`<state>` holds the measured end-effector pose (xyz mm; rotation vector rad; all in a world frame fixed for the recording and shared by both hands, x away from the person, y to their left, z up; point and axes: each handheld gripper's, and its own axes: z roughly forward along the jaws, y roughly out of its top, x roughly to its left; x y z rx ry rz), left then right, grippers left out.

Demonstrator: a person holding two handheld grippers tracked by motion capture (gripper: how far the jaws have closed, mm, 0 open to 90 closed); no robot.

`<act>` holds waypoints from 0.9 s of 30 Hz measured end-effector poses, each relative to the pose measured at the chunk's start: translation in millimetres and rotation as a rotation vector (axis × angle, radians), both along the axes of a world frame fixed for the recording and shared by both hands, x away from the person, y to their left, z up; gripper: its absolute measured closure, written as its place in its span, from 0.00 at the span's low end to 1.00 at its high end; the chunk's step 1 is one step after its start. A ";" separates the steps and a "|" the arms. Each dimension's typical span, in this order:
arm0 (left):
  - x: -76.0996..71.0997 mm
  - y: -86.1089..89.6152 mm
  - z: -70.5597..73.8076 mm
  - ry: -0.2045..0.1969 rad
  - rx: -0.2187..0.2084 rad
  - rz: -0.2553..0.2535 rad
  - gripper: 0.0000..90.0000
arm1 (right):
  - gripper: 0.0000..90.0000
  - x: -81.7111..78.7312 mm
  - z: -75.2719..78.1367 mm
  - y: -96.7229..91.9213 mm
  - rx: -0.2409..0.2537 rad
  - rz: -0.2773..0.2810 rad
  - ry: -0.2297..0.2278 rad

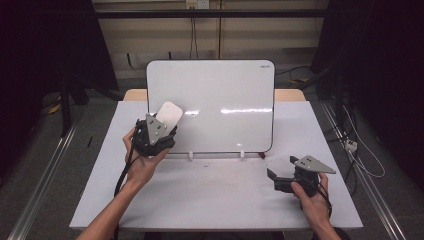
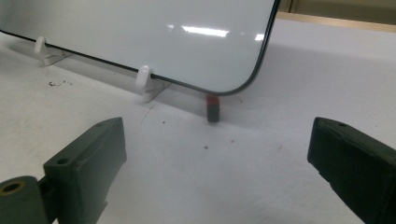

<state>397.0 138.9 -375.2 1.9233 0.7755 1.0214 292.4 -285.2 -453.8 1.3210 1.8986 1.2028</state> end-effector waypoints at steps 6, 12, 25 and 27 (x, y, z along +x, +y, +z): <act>-1.3 8.2 -2.9 -0.002 -0.004 0.017 0.35 | 0.05 0.0 0.1 0.2 0.000 0.000 -0.002; -3.5 14.6 -10.5 0.003 0.019 0.035 0.35 | 0.05 0.2 0.4 0.3 -0.002 -0.004 -0.001; 1.2 2.4 -39.4 0.034 0.127 0.012 0.35 | 0.05 0.7 1.1 3.3 -0.011 -0.004 -0.005; 2.0 -0.5 -42.5 0.023 0.148 0.013 0.35 | 0.05 0.0 1.4 3.3 -0.010 -0.004 -0.003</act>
